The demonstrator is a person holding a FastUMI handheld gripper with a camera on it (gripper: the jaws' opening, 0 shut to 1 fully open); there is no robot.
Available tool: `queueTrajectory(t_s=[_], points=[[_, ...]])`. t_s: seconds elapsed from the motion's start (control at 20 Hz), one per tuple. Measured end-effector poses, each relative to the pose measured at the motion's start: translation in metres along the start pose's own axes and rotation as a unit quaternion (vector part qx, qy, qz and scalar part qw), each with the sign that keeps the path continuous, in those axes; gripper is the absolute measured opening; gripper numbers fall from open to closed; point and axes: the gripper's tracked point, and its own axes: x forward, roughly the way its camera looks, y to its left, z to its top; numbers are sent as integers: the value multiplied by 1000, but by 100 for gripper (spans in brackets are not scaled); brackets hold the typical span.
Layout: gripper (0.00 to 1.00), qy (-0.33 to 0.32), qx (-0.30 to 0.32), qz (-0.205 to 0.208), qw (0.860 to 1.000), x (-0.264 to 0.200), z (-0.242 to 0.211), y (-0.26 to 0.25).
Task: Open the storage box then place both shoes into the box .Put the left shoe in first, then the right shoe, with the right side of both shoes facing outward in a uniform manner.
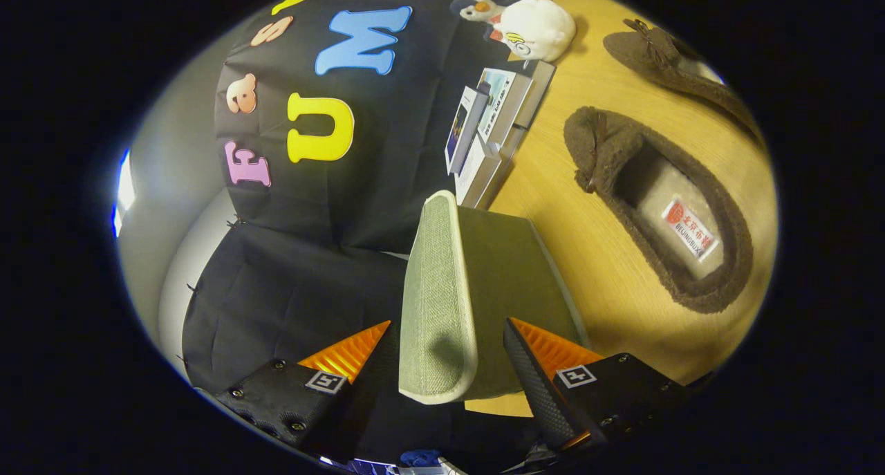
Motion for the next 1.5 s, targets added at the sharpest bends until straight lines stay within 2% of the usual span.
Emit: queueTrajectory(t_s=[0.15, 0.35, 0.45, 0.65, 0.7, 0.75, 0.95, 1.15, 1.5], points=[[68, 11, 14, 4, 1000, 5, -4, -1], [68, 39, 19, 13, 999, 7, -12, -2], [28, 33, 31, 17, 999, 8, -11, 3], [28, 42, 3, 26, 999, 10, -21, 5], [14, 20, 9, 19, 1000, 8, -10, 9], [0, 25, 1, 23, 999, 4, -2, 13], [0, 32, -26, 7, 999, 4, -5, 26], [0, 32, -52, 22, 998, 1, -2, 62], [0, 33, -131, 19, 991, 15, -9, 115]])
